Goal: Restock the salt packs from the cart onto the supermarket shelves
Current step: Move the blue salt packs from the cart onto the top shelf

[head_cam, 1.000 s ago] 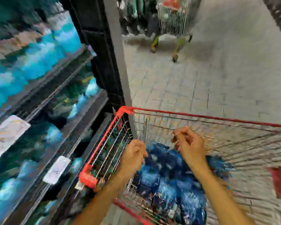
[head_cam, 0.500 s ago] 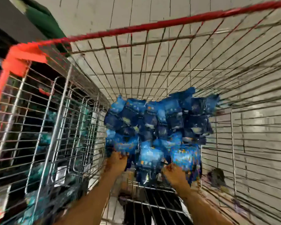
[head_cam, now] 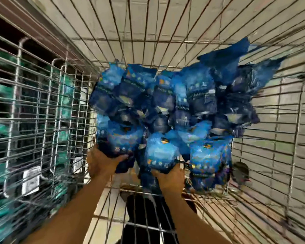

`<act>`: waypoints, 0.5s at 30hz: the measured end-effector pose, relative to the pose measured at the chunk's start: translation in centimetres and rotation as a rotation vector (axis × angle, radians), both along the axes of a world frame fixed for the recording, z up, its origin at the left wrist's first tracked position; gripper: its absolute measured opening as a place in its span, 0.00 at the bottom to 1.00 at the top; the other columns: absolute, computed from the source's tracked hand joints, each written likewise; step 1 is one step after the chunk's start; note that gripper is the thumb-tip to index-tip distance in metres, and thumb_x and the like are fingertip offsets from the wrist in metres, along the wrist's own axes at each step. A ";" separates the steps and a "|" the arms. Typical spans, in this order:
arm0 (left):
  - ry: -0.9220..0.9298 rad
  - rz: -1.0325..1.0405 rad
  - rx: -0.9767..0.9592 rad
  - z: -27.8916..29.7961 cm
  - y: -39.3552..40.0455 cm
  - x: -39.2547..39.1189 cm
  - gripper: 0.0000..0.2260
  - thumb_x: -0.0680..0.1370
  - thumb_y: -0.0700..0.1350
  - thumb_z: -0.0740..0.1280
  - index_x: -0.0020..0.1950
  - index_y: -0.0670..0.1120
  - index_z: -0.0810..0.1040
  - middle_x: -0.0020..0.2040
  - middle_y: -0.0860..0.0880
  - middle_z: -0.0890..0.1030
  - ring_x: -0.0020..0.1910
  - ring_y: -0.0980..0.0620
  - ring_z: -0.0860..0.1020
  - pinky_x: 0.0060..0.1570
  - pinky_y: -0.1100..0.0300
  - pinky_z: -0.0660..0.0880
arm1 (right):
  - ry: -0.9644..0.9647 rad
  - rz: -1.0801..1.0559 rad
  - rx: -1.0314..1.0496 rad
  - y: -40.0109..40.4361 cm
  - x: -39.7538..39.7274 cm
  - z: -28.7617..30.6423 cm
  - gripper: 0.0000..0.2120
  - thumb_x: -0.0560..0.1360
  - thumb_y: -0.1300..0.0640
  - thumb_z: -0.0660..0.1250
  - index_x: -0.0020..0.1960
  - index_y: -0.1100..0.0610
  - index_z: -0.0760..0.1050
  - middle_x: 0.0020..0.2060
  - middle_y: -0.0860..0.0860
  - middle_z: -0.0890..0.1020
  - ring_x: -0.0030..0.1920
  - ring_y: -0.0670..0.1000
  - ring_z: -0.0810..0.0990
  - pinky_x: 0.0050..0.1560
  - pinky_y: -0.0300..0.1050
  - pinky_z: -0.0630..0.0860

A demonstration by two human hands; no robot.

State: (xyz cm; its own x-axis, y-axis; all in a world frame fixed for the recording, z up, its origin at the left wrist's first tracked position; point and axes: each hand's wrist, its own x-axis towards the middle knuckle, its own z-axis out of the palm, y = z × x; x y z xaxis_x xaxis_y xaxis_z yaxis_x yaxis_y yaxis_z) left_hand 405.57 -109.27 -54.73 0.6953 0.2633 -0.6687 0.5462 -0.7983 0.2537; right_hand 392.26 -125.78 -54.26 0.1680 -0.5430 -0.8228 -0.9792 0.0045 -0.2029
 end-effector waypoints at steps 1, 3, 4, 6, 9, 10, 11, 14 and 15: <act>-0.002 0.013 -0.016 -0.2 -0.1 0.0 0.43 0.55 0.54 0.85 0.62 0.36 0.73 0.58 0.38 0.79 0.57 0.39 0.79 0.51 0.41 0.79 | -0.011 -0.014 0.005 -0.1 0.1 -0.2 0.42 0.62 0.46 0.82 0.69 0.62 0.71 0.64 0.60 0.76 0.64 0.59 0.75 0.62 0.52 0.74; 0.002 0.067 -0.095 -0.6 -0.1 0.0 0.41 0.56 0.48 0.85 0.62 0.34 0.72 0.58 0.37 0.80 0.57 0.40 0.80 0.53 0.42 0.79 | -0.077 -0.079 0.025 0.0 0.0 -0.5 0.36 0.63 0.52 0.83 0.65 0.62 0.74 0.61 0.59 0.78 0.62 0.58 0.77 0.59 0.47 0.73; -0.009 0.094 -0.122 -0.7 -0.1 -0.1 0.41 0.57 0.46 0.85 0.63 0.34 0.71 0.60 0.37 0.79 0.58 0.40 0.79 0.56 0.42 0.78 | -0.105 -0.120 0.041 0.2 -0.1 -0.7 0.32 0.64 0.55 0.82 0.64 0.62 0.75 0.59 0.59 0.79 0.59 0.56 0.78 0.56 0.43 0.73; -0.073 0.050 -0.070 -0.3 -0.5 -0.7 0.43 0.58 0.47 0.85 0.66 0.36 0.67 0.63 0.35 0.74 0.59 0.38 0.76 0.57 0.44 0.77 | -0.149 -0.190 0.065 0.8 -0.3 -0.8 0.29 0.66 0.60 0.80 0.64 0.61 0.74 0.55 0.56 0.81 0.55 0.53 0.80 0.46 0.33 0.69; -0.156 -0.086 0.110 1.0 -1.7 -2.3 0.43 0.58 0.56 0.83 0.65 0.46 0.64 0.63 0.38 0.68 0.48 0.41 0.74 0.42 0.49 0.76 | -0.229 -0.310 0.119 1.1 -0.8 -1.2 0.31 0.67 0.63 0.79 0.66 0.58 0.71 0.51 0.50 0.81 0.52 0.52 0.80 0.40 0.32 0.72; -0.167 -0.110 0.140 1.2 -2.0 -2.6 0.43 0.58 0.57 0.83 0.65 0.47 0.64 0.62 0.39 0.68 0.47 0.41 0.74 0.39 0.52 0.74 | -0.241 -0.343 0.144 1.0 -0.9 -1.4 0.31 0.66 0.64 0.80 0.65 0.57 0.71 0.52 0.51 0.82 0.53 0.53 0.81 0.43 0.37 0.76; -0.154 -0.101 0.148 1.1 -2.3 -2.8 0.44 0.58 0.57 0.83 0.66 0.46 0.64 0.63 0.39 0.68 0.48 0.40 0.76 0.39 0.52 0.74 | -0.242 -0.350 0.165 0.8 -1.1 -1.7 0.30 0.65 0.63 0.80 0.64 0.57 0.73 0.52 0.51 0.83 0.52 0.54 0.82 0.47 0.43 0.79; -0.076 0.037 0.063 0.6 -2.7 -2.6 0.46 0.61 0.53 0.83 0.69 0.42 0.62 0.67 0.38 0.68 0.55 0.36 0.77 0.47 0.44 0.79 | -0.234 -0.308 0.199 0.2 -1.5 -2.2 0.24 0.64 0.61 0.81 0.58 0.57 0.79 0.49 0.53 0.86 0.50 0.55 0.84 0.51 0.50 0.81; -0.069 0.055 0.049 0.4 -2.7 -2.7 0.46 0.61 0.53 0.83 0.70 0.41 0.61 0.68 0.38 0.68 0.56 0.36 0.77 0.49 0.43 0.79 | -0.237 -0.303 0.204 0.0 -1.7 -2.2 0.23 0.64 0.60 0.81 0.57 0.58 0.80 0.48 0.53 0.86 0.48 0.54 0.84 0.49 0.48 0.81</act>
State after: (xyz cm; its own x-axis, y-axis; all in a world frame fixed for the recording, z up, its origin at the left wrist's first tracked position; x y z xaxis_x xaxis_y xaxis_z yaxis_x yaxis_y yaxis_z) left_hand 402.87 -111.98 -54.32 0.7226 0.3336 -0.6054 0.5722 -0.7801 0.2531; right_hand 390.51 -125.82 -56.45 0.2230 -0.4269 -0.8764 -0.8540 0.3479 -0.3868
